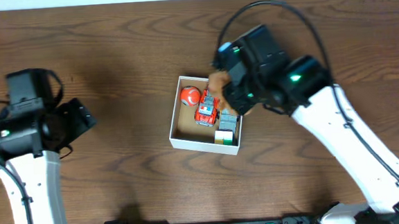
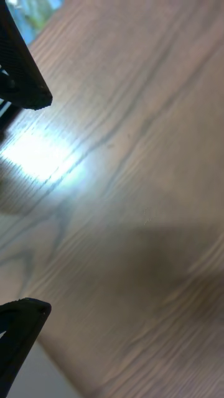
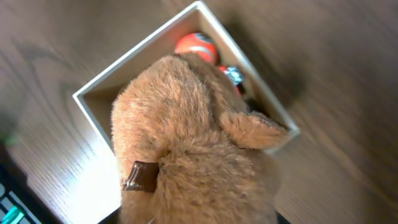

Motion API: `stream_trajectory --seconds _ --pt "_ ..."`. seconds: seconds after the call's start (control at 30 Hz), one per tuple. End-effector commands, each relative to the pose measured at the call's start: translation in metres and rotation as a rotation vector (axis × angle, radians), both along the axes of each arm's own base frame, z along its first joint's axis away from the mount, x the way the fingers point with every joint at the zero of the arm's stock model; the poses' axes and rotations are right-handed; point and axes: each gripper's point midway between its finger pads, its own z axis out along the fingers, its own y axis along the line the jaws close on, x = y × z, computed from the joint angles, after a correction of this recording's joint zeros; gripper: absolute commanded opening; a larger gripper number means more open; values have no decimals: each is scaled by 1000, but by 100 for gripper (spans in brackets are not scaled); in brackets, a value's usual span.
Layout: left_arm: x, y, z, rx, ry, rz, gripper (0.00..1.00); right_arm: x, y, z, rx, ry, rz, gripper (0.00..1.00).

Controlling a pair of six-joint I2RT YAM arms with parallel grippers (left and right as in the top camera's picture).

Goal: Pack container
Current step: 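Carry the plush toy into the box with the right gripper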

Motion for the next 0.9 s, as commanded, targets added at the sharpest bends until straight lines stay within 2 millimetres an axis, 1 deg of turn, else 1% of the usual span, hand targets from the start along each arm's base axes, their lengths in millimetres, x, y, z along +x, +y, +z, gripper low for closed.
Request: stream_trajectory --seconds 0.0,0.13,0.3,0.43,0.57,0.6,0.63,0.7,0.73,0.87 --pt "-2 8 6 -65 -44 62 98 -7 21 -19 -30 33 46 25" --pt "-6 16 5 -84 -51 102 98 -11 43 -42 -70 50 137 25" --pt "-6 17 5 -83 -51 104 98 -20 64 -76 -126 95 220 26" --pt "-6 17 5 -83 -52 104 98 -26 72 -104 -171 146 250 26" --pt "-6 17 5 -83 -52 104 98 -30 75 -126 -208 190 265 27" --pt "-6 17 5 -83 -52 104 98 -31 75 -130 -214 197 266 30" --pt "-6 17 5 -83 -52 104 98 -31 75 -133 -220 205 267 43" --pt "-6 17 5 -83 -52 104 98 -32 74 -136 -227 212 267 62" --pt "-6 17 5 -83 -52 104 98 -32 74 -136 -226 212 266 70" --pt "-6 17 5 -83 -52 104 98 -30 74 -135 -225 205 265 71"
